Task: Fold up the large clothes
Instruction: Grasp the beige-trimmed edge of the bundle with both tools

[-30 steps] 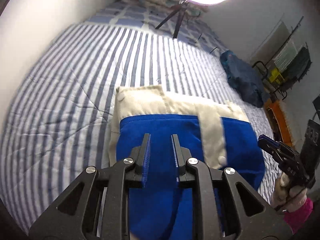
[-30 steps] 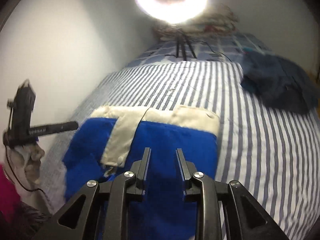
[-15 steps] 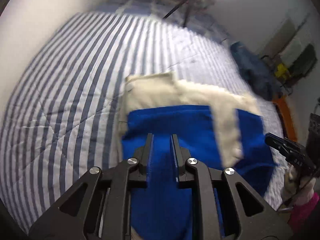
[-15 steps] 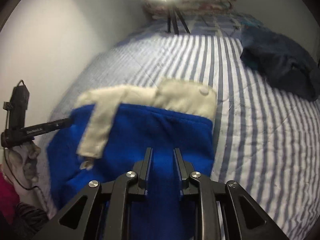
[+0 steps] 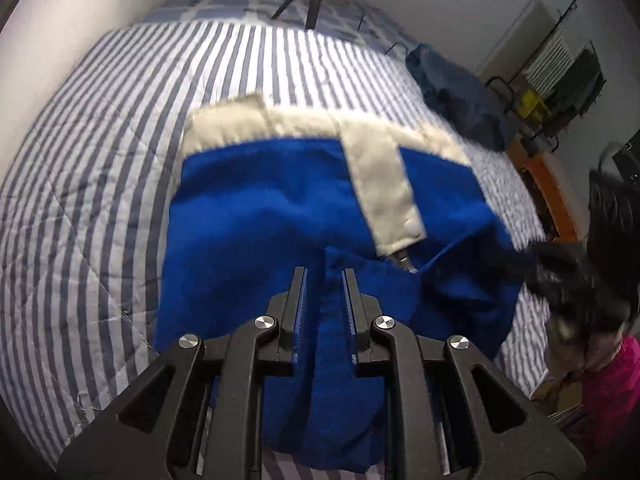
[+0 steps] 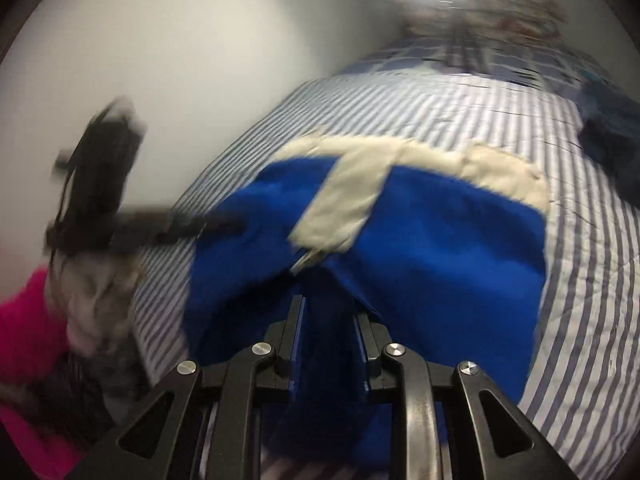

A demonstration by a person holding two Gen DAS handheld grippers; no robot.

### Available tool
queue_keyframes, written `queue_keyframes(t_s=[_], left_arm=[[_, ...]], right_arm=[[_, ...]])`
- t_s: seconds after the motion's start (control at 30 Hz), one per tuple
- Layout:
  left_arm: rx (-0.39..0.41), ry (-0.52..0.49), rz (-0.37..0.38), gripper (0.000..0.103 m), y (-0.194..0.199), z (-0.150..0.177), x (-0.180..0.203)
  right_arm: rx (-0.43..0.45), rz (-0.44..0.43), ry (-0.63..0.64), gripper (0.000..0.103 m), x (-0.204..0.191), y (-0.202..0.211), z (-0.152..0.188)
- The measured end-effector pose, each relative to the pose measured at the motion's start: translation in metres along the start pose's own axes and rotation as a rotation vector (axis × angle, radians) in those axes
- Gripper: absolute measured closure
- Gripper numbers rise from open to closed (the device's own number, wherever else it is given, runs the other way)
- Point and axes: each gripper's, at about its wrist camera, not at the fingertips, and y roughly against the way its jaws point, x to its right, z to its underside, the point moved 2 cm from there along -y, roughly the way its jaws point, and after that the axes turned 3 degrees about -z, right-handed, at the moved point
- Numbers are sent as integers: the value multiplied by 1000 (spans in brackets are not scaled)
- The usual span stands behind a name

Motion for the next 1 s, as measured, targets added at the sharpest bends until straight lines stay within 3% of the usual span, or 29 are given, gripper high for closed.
queue_keyframes(t_s=[0.1, 0.2, 0.27, 0.37, 0.43, 0.57, 0.73, 0.87, 1.0], left_arm=[[-31, -1, -4, 87, -15, 3, -5], [-37, 20, 23, 87, -14, 1, -7], [-1, 32, 43, 87, 0, -6, -12], [70, 74, 81, 86, 21, -21, -23], [114, 97, 59, 86, 27, -37, -32], [140, 149, 67, 86, 19, -72, -45], [76, 172, 31, 86, -20, -85, -64], [6, 155, 3, 86, -56, -71, -77], [2, 138, 5, 86, -48, -69, -74]], right_arm=[[-20, 76, -103, 81, 34, -18, -8], [-70, 113, -70, 83, 37, -28, 2], [-73, 116, -37, 79, 30, -20, 1], [2, 97, -34, 75, 27, 4, -5], [78, 115, -37, 73, 29, 20, -13], [138, 158, -52, 71, 38, 28, -38], [95, 184, -86, 71, 56, 0, -55], [-2, 239, -75, 74, 72, -30, -36], [-9, 257, -88, 74, 68, -30, -32]])
